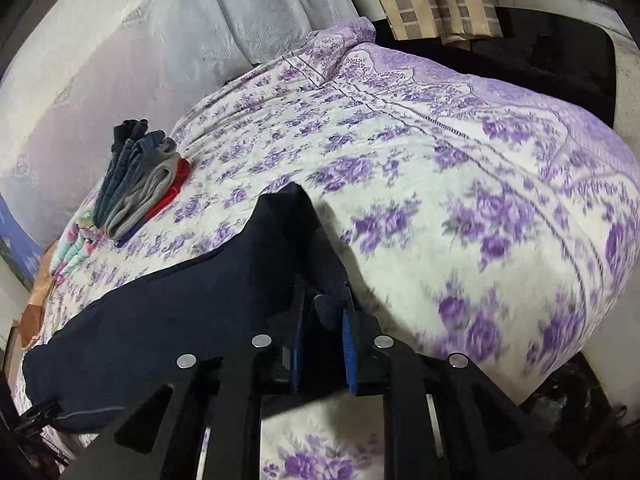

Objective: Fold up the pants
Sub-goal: 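Open the right tool and release the folded leg onto the sweatpants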

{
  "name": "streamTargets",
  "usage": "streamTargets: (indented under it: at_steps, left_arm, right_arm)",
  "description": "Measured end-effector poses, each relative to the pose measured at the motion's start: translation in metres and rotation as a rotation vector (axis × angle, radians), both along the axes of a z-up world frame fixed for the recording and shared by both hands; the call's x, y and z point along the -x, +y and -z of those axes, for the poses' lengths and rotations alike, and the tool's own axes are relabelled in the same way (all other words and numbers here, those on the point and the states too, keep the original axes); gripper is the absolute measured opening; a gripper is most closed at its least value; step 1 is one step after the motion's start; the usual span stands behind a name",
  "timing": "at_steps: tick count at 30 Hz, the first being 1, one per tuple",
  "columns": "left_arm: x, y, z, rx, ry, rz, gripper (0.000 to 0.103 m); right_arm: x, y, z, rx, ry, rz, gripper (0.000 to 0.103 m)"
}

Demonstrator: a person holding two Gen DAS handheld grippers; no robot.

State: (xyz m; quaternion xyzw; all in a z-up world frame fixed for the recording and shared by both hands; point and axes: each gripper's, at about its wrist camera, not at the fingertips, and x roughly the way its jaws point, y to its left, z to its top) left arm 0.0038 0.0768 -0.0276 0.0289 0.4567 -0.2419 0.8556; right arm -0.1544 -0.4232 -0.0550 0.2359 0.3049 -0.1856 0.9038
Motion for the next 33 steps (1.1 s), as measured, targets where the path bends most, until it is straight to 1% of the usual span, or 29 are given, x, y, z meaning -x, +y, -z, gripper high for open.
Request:
streamTargets:
  at_steps: [1, 2, 3, 4, 5, 6, 7, 8, 9, 10, 11, 12, 13, 14, 15, 16, 17, 18, 19, 20, 21, 22, 23, 25, 26, 27, 29, 31, 33]
  left_arm:
    - [0.002, 0.005, -0.002, -0.026, -0.009, -0.014, 0.09]
    - [0.002, 0.009, -0.002, -0.039, -0.011, -0.025, 0.089]
    - [0.003, 0.019, 0.0, -0.059, -0.006, -0.054, 0.089]
    - [0.004, 0.026, 0.002, -0.058, 0.002, -0.07, 0.088]
    - [0.006, 0.033, 0.003, -0.049, 0.006, -0.078, 0.084]
    - [0.01, 0.037, 0.001, -0.05, 0.001, -0.081, 0.084]
    - [0.013, 0.038, -0.002, -0.055, -0.006, -0.086, 0.084]
    - [0.016, 0.038, -0.007, -0.054, -0.015, -0.091, 0.085]
    - [0.018, 0.038, -0.016, -0.031, -0.029, -0.083, 0.086]
    - [0.02, 0.036, -0.024, -0.01, -0.048, -0.069, 0.086]
    - [0.021, 0.034, -0.032, -0.001, -0.077, -0.057, 0.088]
    - [0.022, 0.031, -0.04, -0.004, -0.113, -0.049, 0.094]
    - [0.021, 0.026, -0.047, -0.02, -0.158, -0.047, 0.097]
    - [0.017, 0.023, -0.049, -0.035, -0.175, -0.056, 0.098]
    - [0.008, 0.02, -0.047, -0.048, -0.176, -0.068, 0.098]
    - [0.001, 0.019, -0.043, -0.057, -0.172, -0.076, 0.098]
    - [-0.01, 0.02, -0.035, -0.082, -0.16, -0.103, 0.098]
    - [-0.021, 0.022, -0.026, -0.096, -0.133, -0.125, 0.098]
    - [-0.028, 0.025, -0.018, -0.096, -0.1, -0.134, 0.098]
    - [-0.035, 0.028, -0.009, -0.093, -0.058, -0.146, 0.098]
    - [-0.039, 0.031, -0.002, -0.091, -0.034, -0.157, 0.098]
    - [-0.039, 0.032, 0.003, -0.098, -0.029, -0.16, 0.098]
    - [-0.036, 0.03, 0.005, -0.116, -0.044, -0.153, 0.098]
    - [-0.032, 0.028, 0.007, -0.143, -0.053, -0.139, 0.098]
    - [-0.03, 0.029, 0.008, -0.141, -0.056, -0.131, 0.098]
    - [-0.029, 0.032, 0.007, -0.122, -0.053, -0.123, 0.098]
    - [-0.03, 0.04, 0.005, -0.074, -0.041, -0.113, 0.098]
    - [-0.033, 0.043, 0.004, -0.039, -0.03, -0.106, 0.098]
    - [-0.033, 0.043, 0.003, -0.03, -0.027, -0.103, 0.098]
  right_arm:
    - [-0.003, 0.002, -0.002, 0.067, 0.051, 0.036, 0.018]
    - [-0.002, -0.004, -0.009, 0.155, 0.1, 0.098, 0.016]
    - [0.001, -0.017, -0.02, 0.269, 0.147, 0.183, 0.02]
    - [0.004, -0.017, -0.027, 0.324, 0.146, 0.224, 0.021]
    - [0.009, -0.015, -0.037, 0.327, 0.108, 0.227, 0.021]
    - [0.015, -0.014, -0.045, 0.304, 0.068, 0.196, 0.021]
    - [0.014, -0.006, -0.055, 0.271, 0.009, 0.13, 0.024]
    - [0.013, 0.003, -0.062, 0.247, -0.027, 0.065, 0.035]
    - [0.002, 0.019, -0.072, 0.204, -0.069, -0.06, 0.073]
    - [-0.009, 0.035, -0.08, 0.168, -0.093, -0.174, 0.094]
    - [-0.024, 0.053, -0.089, 0.131, -0.119, -0.294, 0.094]
    - [-0.044, 0.08, -0.099, 0.091, -0.139, -0.445, 0.094]
    - [-0.063, 0.101, -0.107, 0.061, -0.14, -0.56, 0.094]
    - [-0.084, 0.122, -0.113, 0.032, -0.129, -0.664, 0.094]
    - [-0.118, 0.155, -0.118, -0.018, -0.1, -0.809, 0.094]
    - [-0.139, 0.172, -0.119, -0.046, -0.077, -0.88, 0.094]
    - [-0.164, 0.193, -0.12, -0.079, -0.044, -0.956, 0.094]
    - [-0.195, 0.217, -0.117, -0.115, -0.002, -1.016, 0.094]
    - [-0.224, 0.239, -0.11, -0.146, 0.052, -1.062, 0.094]
    - [-0.243, 0.253, -0.104, -0.169, 0.098, -1.091, 0.094]
    - [-0.272, 0.273, -0.091, -0.211, 0.184, -1.138, 0.094]
    - [-0.293, 0.285, -0.079, -0.238, 0.253, -1.163, 0.094]
    - [-0.31, 0.295, -0.068, -0.257, 0.307, -1.169, 0.094]
    - [-0.333, 0.308, -0.044, -0.311, 0.434, -1.18, 0.094]
    - [-0.336, 0.313, -0.034, -0.338, 0.503, -1.196, 0.094]
    - [-0.338, 0.314, -0.025, -0.403, 0.571, -1.23, 0.094]
    - [-0.329, 0.315, -0.018, -0.488, 0.638, -1.292, 0.094]
    - [-0.318, 0.317, -0.017, -0.51, 0.674, -1.366, 0.094]
    - [-0.314, 0.318, -0.011, -0.483, 0.712, -1.364, 0.093]
